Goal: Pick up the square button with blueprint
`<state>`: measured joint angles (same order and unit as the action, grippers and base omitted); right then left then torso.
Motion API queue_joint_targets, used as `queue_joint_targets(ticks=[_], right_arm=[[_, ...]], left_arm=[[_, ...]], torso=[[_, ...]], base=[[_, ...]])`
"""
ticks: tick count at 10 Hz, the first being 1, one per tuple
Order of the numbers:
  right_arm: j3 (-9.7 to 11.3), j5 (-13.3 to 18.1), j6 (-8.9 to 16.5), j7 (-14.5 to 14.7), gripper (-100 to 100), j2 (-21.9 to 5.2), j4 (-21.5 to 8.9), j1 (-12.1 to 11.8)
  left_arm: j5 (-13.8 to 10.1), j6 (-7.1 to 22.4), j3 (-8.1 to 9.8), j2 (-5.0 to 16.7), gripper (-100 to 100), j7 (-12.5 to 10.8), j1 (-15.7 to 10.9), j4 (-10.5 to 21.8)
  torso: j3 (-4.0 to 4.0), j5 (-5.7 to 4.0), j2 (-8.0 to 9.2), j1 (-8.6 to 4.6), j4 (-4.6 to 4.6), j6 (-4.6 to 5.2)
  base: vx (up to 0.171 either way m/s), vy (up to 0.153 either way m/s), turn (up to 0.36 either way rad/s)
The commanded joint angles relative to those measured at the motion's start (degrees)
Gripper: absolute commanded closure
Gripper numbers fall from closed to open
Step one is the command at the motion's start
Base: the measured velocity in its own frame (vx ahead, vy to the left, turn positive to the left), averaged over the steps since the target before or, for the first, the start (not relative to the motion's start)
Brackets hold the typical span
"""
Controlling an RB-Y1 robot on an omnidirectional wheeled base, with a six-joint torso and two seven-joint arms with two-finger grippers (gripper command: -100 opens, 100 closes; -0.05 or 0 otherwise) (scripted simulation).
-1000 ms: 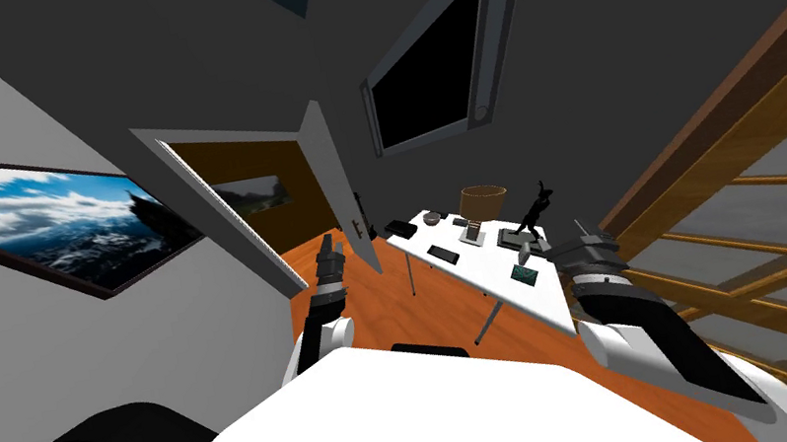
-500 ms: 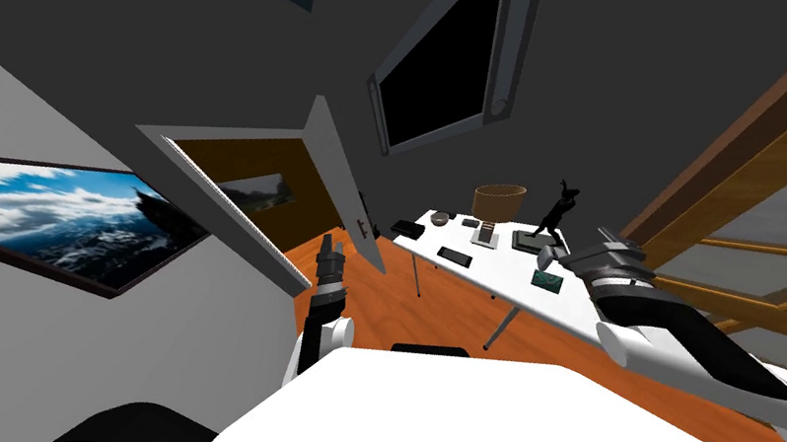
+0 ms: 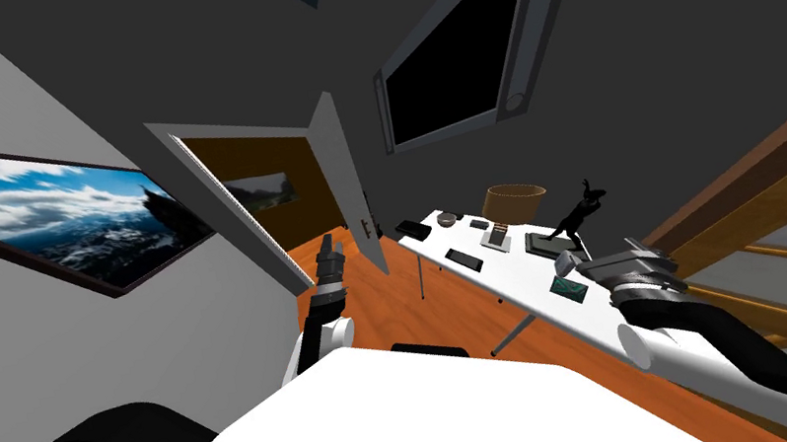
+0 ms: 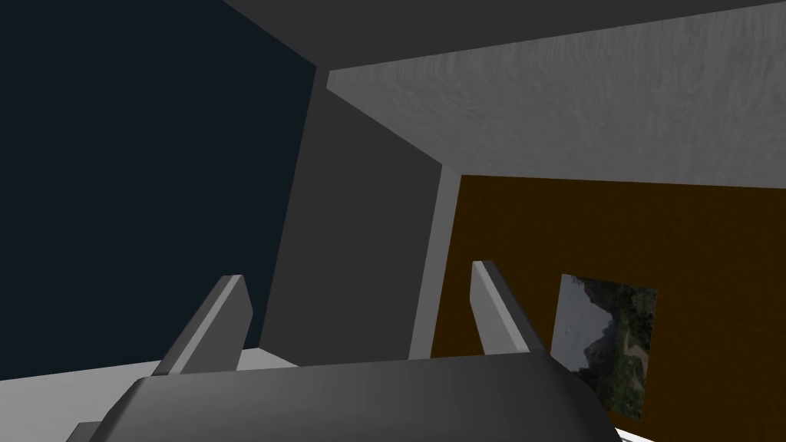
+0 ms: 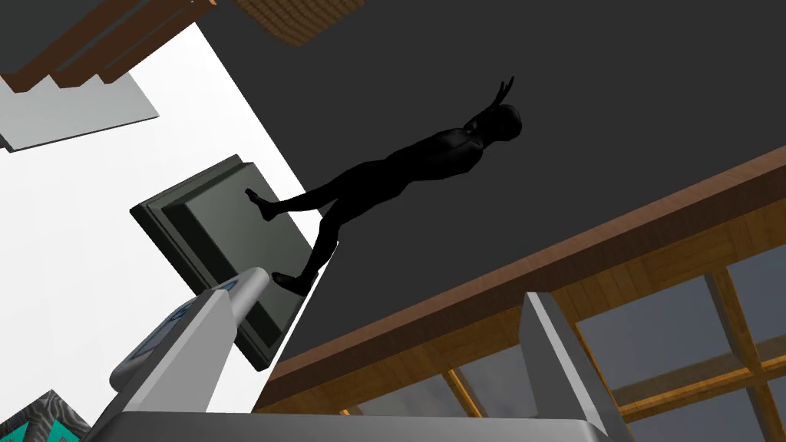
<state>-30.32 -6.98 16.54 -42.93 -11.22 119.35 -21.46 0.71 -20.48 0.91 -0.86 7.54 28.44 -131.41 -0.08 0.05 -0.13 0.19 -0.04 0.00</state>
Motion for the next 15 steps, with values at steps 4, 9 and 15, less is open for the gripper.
queue_joint_targets(ticks=[4, 9, 15], right_arm=[[-4.7, -2.2, 7.4, -5.7, -100, -0.6, -1.9, 0.8], [-6.9, -3.3, 13.0, -8.3, -100, -1.2, -3.0, 1.2], [-13.2, -6.8, 22.4, -15.8, -100, -3.4, -6.5, 2.6]], left_arm=[[0.0, 0.0, 0.0, 0.0, 0, 0.0, 0.0, 0.0], [0.0, 0.0, 0.0, 0.0, 0, 0.0, 0.0, 0.0], [0.0, 0.0, 0.0, 0.0, 0, 0.0, 0.0, 0.0]], torso=[[0.05, -0.01, 0.09, -0.06, 0.02, 0.01], [0.03, -0.01, 0.05, -0.09, 0.01, 0.01], [0.02, -0.02, 0.04, -0.11, 0.01, 0.01]], base=[[0.032, 0.059, 0.043], [0.03, 0.035, 0.028], [0.036, 0.033, 0.056]])
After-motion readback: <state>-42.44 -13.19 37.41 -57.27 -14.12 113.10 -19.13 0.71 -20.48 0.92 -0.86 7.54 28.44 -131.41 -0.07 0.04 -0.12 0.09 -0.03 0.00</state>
